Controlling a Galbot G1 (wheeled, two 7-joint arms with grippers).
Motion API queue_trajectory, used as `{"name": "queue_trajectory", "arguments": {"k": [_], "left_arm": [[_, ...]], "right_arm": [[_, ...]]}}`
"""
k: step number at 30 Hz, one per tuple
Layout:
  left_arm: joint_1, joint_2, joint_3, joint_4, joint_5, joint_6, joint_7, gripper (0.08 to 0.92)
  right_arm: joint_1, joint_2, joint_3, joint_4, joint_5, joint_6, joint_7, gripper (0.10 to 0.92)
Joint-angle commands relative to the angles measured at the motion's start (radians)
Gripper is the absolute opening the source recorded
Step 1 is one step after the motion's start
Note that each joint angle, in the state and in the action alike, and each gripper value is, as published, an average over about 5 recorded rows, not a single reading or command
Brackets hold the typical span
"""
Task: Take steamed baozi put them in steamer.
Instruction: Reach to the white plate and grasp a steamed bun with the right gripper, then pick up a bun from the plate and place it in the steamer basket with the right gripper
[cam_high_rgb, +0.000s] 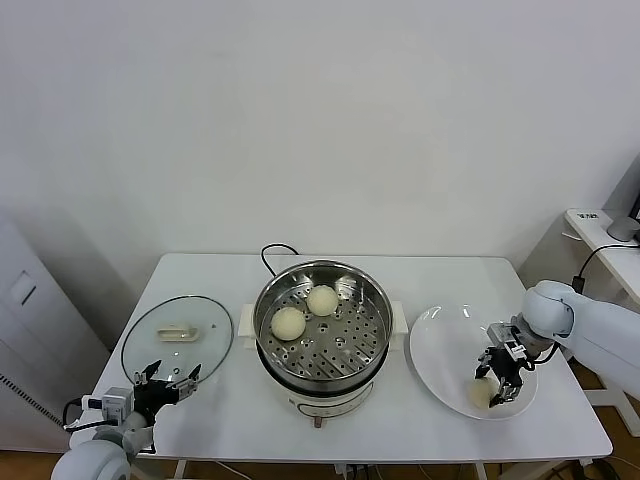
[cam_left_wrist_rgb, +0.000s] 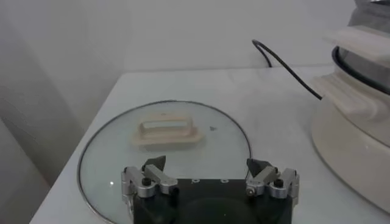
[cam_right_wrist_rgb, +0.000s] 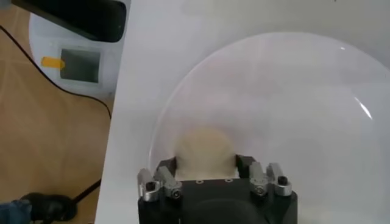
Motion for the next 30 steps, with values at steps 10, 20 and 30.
{"name": "queue_trajectory", "arguments": {"k": [10,20,30], "left_arm": [[-0.003,-0.001,0.004,-0.001,0.004,0.005,-0.002,0.823],[-0.004,-0.001,0.01,-0.002,0.006,0.004,-0.001,0.823],[-0.003,0.001,0.013,-0.004,0.006,0.002,-0.001,0.823]], "right_arm": [[0.518,0.008,-0.289,0.076,0.109,0.025,-0.075,0.467],[0.722,0.191,-0.257,0.077,0.217,0.194,-0.084,0.467],[0.716,0.409,-0.19,0.092,0.212,0.432,-0.068,0.467]]}}
